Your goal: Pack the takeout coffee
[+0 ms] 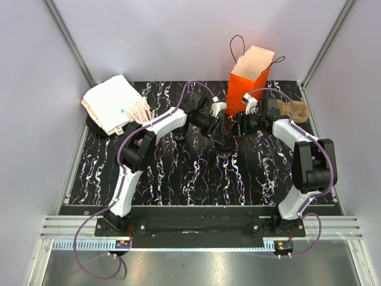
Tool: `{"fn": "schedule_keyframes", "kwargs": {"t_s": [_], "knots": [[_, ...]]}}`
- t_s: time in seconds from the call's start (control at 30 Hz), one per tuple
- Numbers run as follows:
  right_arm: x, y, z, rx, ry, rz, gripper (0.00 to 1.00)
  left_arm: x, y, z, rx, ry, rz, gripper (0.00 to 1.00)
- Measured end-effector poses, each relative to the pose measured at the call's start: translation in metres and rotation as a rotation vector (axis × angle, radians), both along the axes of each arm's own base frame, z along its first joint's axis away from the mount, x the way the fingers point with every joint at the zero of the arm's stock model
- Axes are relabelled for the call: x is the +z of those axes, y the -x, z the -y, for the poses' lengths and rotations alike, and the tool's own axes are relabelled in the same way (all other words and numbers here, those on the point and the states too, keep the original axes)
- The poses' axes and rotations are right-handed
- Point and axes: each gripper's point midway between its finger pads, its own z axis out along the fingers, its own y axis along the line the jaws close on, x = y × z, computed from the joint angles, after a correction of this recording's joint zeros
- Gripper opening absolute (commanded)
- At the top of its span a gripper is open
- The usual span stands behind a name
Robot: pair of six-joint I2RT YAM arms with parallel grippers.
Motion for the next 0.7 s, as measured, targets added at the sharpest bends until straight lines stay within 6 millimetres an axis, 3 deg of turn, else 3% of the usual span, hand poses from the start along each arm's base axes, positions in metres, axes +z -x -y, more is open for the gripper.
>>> {"fn": "schedule_keyframes", "kwargs": {"t_s": [0.13,0.33,0.53,0.7], "knots": [[0.002,0.001,0.012,-0.033,0.018,-0.034,0.75,0.0,0.003,0.002,-0.01,0.001,0.002,0.42],[0.014,0.016,0.036,-0.09,-0.025,-0.127,0.76,0.001,0.003,0.002,-0.01,0.002,0.002,0.42],[0.025,0.039,0.025,-0.059,-0.106,-0.171,0.75,0.001,0.003,0.002,-0.003,-0.001,-0.005,0.41],[0.014,0.054,0.021,-0.077,-0.142,-0.247,0.75,0.001,0.001,0.003,0.026,-0.004,-0.024,0.41]]}}
